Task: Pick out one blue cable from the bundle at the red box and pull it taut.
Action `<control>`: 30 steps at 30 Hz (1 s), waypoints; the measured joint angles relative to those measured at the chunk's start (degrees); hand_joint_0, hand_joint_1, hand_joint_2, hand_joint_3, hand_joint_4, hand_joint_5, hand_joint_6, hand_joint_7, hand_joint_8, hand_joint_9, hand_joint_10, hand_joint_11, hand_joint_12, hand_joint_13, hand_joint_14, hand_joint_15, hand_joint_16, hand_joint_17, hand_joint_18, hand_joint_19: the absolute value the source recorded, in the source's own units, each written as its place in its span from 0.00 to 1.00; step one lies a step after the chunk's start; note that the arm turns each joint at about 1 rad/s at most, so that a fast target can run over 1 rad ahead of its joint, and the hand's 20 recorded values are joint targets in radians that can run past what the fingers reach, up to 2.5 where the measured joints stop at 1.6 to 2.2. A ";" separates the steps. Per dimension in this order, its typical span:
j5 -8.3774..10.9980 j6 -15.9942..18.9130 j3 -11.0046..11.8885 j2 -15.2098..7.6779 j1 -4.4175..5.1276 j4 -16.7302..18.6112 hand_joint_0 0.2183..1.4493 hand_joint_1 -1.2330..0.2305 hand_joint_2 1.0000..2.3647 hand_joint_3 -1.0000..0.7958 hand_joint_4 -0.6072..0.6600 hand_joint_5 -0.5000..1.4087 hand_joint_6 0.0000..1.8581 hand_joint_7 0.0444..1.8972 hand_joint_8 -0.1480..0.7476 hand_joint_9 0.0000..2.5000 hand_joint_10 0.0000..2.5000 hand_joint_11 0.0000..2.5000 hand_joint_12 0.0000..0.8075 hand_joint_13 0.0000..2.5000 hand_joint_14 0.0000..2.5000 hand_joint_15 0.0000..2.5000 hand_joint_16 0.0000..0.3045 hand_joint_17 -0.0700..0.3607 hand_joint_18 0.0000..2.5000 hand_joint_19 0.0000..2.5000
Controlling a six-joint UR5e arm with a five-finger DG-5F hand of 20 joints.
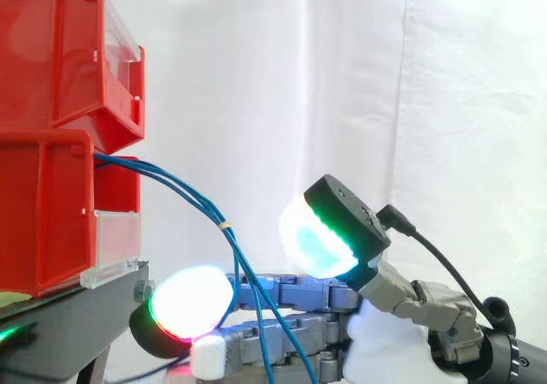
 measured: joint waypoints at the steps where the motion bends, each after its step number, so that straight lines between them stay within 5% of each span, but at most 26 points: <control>1: 0.03 0.36 0.00 0.00 0.00 0.08 0.27 0.44 0.00 0.28 0.71 0.18 0.27 0.38 0.47 0.25 0.00 0.04 0.47 0.12 0.00 0.05 0.18 0.45 0.11 0.19; 4: 0.02 0.79 0.02 0.00 -0.07 0.21 0.24 0.45 0.00 0.28 0.69 0.17 0.27 0.36 0.45 0.16 0.00 0.00 0.48 0.04 0.00 0.04 0.18 0.46 0.01 0.17; 11: -0.03 0.96 0.07 -0.01 -0.11 0.47 0.23 0.45 0.00 0.28 0.64 0.15 0.27 0.34 0.43 0.10 0.00 0.00 0.50 0.04 0.00 0.05 0.20 0.48 0.01 0.18; 20: -0.07 0.90 0.10 -0.01 -0.10 0.60 0.22 0.43 0.00 0.28 0.57 0.14 0.27 0.32 0.38 0.19 0.00 0.00 0.65 0.27 0.00 0.05 0.25 0.55 0.28 0.21; 30: -0.55 0.96 0.00 -0.02 -0.54 0.44 0.21 0.38 0.00 0.28 0.51 0.13 0.27 0.27 0.29 0.07 0.00 0.00 0.80 0.30 0.00 0.00 0.31 0.66 0.39 0.14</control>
